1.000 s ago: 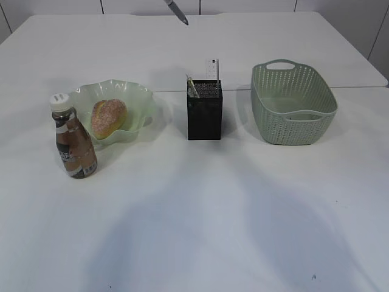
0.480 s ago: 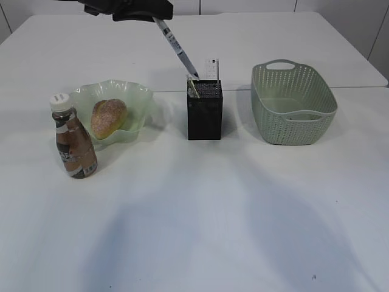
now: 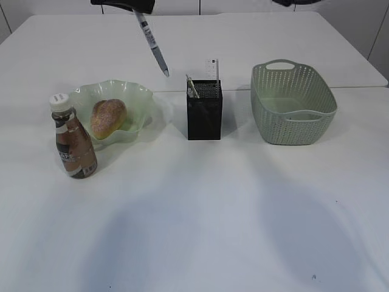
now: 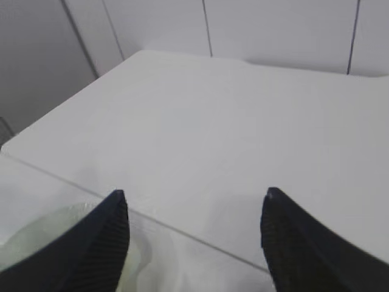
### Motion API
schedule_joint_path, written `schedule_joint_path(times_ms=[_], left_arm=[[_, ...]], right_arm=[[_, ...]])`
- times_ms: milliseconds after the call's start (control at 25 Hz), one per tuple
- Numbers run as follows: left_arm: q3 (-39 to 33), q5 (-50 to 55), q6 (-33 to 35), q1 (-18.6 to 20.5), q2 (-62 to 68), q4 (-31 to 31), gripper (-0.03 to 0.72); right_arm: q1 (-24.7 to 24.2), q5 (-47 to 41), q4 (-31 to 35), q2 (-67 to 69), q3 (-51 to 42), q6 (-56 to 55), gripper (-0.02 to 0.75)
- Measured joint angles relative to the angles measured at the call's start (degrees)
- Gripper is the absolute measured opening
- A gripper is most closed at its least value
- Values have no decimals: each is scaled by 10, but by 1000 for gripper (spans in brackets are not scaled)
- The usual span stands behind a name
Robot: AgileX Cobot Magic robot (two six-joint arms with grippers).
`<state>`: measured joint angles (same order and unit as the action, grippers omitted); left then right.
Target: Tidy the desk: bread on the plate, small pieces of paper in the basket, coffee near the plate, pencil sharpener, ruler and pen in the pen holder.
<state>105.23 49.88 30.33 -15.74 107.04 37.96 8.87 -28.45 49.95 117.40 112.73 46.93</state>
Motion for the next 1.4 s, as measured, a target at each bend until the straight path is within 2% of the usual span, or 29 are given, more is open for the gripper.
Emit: schedule_joint_path(times_ms=[160,280,480,640,680,720,960,1400], left_arm=[[25,25,-6,0,0,-19,93],[29,33,-8,0,0,-30,94],[29,37,-8,0,0,-35,94],[29,29,-8,0,0,-37,94],[29,22,-8,-2,0,-40,94],[29,14,-8,-6,0,-41,94],[29,-47,-8,-42,0,-55,96],[29,-149,-5,-92,54,-67,97]], right_arm=[[0,-112,-96,0,0,-45,533],[0,-193,-179,0,0,-114,533],[0,-307,-274,0,0,-247,533],[-2,-373,-354,0,5,-330,533],[-2,-373,-354,0,5,-330,533],[-2,-401,-400,0,17,-367,533],[-2,-422,-499,0,45,-416,533],[-2,-427,-542,0,45,-427,499]])
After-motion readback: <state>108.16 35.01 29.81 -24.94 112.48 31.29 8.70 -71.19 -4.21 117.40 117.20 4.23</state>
